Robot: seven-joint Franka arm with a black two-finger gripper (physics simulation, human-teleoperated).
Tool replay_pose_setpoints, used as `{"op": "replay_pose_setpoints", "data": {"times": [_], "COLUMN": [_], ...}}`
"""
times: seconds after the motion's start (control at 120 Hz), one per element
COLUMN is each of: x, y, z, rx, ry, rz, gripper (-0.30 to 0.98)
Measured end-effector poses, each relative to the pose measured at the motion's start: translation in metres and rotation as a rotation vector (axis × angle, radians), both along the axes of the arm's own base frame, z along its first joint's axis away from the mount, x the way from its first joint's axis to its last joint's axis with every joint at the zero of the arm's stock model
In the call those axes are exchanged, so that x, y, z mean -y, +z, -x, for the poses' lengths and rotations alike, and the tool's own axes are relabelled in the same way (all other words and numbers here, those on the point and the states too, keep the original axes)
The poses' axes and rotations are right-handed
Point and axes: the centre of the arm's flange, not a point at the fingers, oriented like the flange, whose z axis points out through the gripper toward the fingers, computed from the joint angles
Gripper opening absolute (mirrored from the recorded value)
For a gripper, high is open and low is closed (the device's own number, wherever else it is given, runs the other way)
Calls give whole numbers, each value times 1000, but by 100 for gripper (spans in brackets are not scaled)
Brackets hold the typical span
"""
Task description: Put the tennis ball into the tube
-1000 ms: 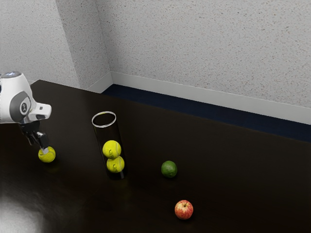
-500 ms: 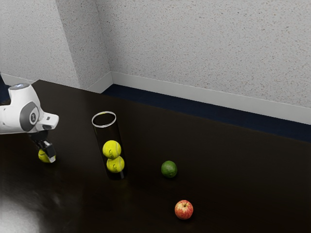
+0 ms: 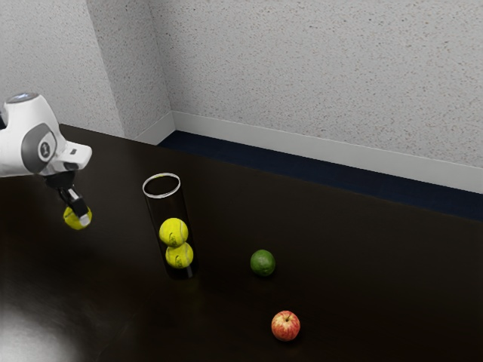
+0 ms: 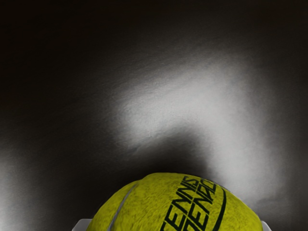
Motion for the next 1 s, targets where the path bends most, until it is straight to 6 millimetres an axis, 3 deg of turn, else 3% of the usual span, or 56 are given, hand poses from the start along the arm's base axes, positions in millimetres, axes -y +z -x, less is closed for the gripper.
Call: {"op": "replay_pose_setpoints", "data": {"times": [0.092,0.317,0.492,0.583,0.75,1.0], "x": [20,48,75,103,168,187], "y": [27,70,131,157,177,188], "z": [-1,-8,-7,-12,-26,-40], "rx": [0,-30,-28,-34,-68,-88], "ry": [-24,-54,-74,-109,-205,-213], "rz": [7,32,41,46,57,65], "gripper": [13,19,24,26,29,32]}}
